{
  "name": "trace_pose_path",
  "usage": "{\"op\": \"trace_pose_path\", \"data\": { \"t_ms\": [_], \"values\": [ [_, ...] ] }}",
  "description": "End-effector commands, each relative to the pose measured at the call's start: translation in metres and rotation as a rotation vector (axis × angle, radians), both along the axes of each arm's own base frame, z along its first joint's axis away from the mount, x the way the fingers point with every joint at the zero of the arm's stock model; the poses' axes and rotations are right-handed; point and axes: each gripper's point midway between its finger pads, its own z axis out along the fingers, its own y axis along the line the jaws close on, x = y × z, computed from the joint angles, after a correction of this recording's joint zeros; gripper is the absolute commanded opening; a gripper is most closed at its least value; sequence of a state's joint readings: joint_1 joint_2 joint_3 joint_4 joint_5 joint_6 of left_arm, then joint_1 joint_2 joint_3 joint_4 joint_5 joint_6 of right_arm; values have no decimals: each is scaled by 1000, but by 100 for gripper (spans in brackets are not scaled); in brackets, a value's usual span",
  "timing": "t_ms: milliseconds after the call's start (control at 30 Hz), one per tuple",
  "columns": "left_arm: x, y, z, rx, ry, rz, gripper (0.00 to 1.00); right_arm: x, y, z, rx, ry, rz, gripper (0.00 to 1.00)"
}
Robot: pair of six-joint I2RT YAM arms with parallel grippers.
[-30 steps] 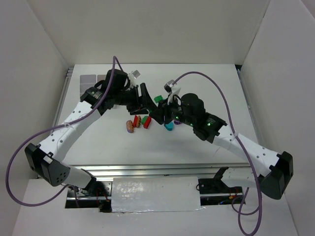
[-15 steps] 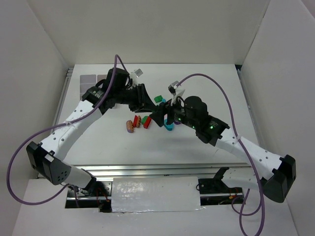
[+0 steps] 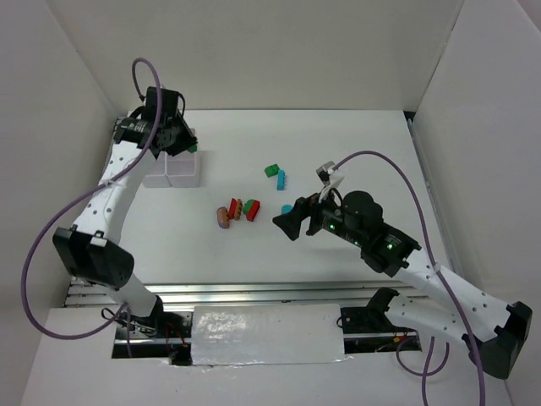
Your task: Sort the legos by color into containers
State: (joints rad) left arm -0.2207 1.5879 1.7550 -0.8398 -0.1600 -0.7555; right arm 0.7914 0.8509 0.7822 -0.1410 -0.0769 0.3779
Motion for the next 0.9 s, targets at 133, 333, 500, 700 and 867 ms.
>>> {"op": "trace_pose_path", "data": {
  "t_ms": [133,333,500,700,867],
  "values": [
    [62,85,-60,276,82,292,0,-10,-23,7,9,14,-55,100],
    [100,96,-74,287,76,339,0,-18,-30,7,-18,16,-42,100],
    [116,102,-81,247,55,351,3,-26,-35,5,-38,16,-25,100],
    [117,103,-101,231,98,361,6,-27,-41,4,-64,6,-33,100],
    [110,101,-115,216,120,363,8,-26,-40,3,-61,6,-36,100]
  ]
}}
